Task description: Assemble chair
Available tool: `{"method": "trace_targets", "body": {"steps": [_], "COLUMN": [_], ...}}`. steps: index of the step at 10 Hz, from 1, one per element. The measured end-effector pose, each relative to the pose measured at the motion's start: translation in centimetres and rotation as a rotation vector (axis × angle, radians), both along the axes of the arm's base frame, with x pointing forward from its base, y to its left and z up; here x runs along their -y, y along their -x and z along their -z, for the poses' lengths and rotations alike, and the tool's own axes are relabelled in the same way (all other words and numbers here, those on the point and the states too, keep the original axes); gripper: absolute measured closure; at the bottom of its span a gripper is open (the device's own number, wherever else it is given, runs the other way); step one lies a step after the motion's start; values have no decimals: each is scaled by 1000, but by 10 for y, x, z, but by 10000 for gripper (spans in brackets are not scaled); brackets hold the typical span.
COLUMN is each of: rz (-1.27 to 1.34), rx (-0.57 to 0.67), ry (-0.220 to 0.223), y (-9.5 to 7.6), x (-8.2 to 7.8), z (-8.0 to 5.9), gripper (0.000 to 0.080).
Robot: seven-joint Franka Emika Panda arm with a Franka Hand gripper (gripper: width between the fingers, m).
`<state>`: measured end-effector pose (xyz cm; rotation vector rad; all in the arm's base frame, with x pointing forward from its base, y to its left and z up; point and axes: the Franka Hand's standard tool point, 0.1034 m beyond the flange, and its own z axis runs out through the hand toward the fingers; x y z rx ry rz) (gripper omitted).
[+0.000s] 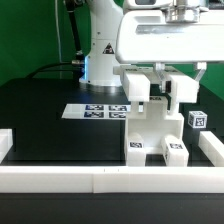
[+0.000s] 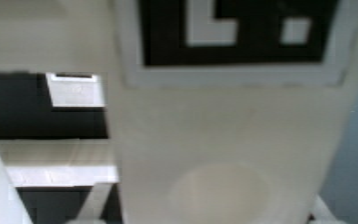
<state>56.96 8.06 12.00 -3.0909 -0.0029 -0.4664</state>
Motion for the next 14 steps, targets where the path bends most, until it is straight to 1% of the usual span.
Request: {"method": "trace_targets", "body": {"steps": [3, 8, 10, 14], "rz": [35, 41, 55, 83], "rx": [-5, 7, 11, 21], "ry": [-12, -12, -18, -29], "y": [6, 5, 5, 4], "x": [-1, 0, -3, -3], "z": [1, 1, 1, 1], "gripper": [509, 509, 509, 509]}}
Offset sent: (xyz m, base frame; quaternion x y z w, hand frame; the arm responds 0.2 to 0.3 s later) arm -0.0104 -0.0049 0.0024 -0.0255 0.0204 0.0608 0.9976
